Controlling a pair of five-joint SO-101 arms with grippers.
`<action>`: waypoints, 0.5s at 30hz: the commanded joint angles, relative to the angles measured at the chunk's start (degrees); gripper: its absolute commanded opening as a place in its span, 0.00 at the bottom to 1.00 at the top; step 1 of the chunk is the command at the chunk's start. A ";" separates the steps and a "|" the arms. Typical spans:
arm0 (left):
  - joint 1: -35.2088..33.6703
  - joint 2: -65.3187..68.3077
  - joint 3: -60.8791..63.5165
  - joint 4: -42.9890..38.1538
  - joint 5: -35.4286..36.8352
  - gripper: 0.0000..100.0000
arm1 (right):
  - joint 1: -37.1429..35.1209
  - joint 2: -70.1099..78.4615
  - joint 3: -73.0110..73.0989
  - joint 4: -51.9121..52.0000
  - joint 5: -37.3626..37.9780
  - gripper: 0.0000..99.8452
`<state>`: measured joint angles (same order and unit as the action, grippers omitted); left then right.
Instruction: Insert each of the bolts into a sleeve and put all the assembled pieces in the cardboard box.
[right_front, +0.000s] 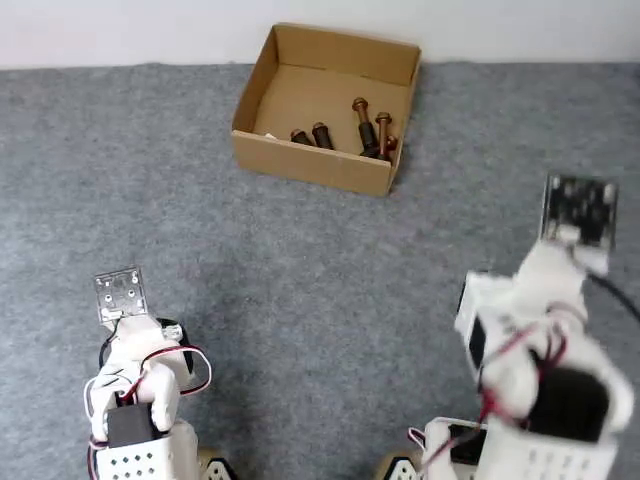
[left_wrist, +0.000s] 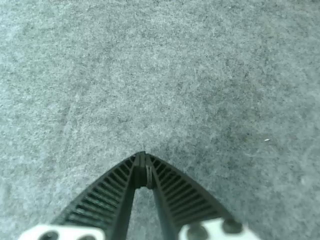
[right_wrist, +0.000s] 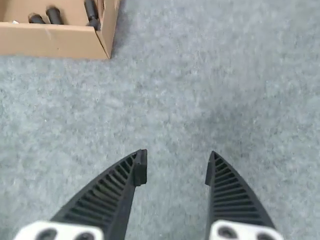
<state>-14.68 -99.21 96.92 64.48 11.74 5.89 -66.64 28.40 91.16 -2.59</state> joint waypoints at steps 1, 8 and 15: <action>-0.09 -0.53 -0.22 0.53 -0.35 0.01 | 0.84 -11.56 7.65 -3.82 1.05 0.10; -0.09 -0.53 -0.22 0.53 -0.35 0.01 | 0.84 -23.08 17.32 -7.43 4.04 0.03; -0.09 -0.53 -0.22 0.53 -0.35 0.01 | 0.84 -23.96 25.05 -14.90 3.78 0.01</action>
<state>-14.68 -99.21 96.92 64.48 11.74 6.07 -90.29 52.04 80.00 0.66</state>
